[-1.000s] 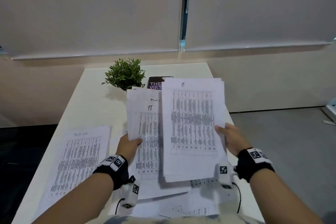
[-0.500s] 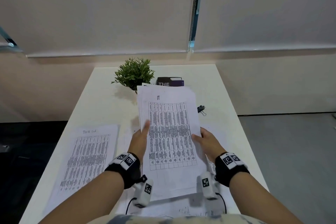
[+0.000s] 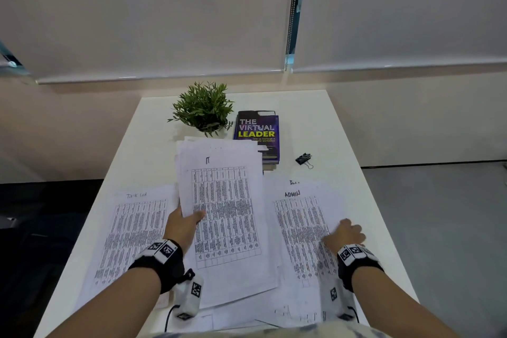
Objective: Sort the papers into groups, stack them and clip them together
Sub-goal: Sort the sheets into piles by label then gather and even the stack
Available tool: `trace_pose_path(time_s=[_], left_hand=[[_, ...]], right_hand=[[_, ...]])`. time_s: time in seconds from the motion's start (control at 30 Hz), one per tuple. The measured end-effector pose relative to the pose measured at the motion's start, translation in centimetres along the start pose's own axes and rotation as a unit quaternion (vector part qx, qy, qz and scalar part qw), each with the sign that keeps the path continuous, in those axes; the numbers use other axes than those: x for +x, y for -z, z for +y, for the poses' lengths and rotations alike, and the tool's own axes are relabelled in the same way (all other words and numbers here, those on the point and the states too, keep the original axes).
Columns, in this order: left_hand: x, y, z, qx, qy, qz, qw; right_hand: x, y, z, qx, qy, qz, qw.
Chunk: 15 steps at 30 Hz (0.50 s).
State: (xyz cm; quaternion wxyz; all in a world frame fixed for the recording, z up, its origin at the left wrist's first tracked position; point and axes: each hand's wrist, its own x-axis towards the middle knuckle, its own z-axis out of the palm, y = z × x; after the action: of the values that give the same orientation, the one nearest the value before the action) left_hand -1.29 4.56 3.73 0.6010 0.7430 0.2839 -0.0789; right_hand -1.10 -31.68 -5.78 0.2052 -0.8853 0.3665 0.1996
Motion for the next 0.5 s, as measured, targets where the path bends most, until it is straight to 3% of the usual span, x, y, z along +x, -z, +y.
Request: trace_pose_path(time_s=[0.13, 0.27, 0.33, 0.5], left_hand=[[0.2, 0.7, -0.5, 0.012, 0.006, 0.012, 1.0], [0.4, 0.3, -0.5, 0.018, -0.001, 0.001, 1.0], [0.3, 0.0, -0.3, 0.023, -0.002, -0.009, 1.0], [0.3, -0.5, 0.0, 0.032, -0.01, -0.026, 0.999]], right_hand=[[0.3, -0.6, 1.2, -0.011, -0.006, 0.011, 1.0], [-0.3, -0.8, 1.1, -0.023, 0.061, 0.054, 0.996], [-0.7, -0.7, 0.9, -0.037, 0.082, 0.041, 0.995], [-0.8, -0.9, 1.0, -0.057, 0.057, -0.004, 0.997]])
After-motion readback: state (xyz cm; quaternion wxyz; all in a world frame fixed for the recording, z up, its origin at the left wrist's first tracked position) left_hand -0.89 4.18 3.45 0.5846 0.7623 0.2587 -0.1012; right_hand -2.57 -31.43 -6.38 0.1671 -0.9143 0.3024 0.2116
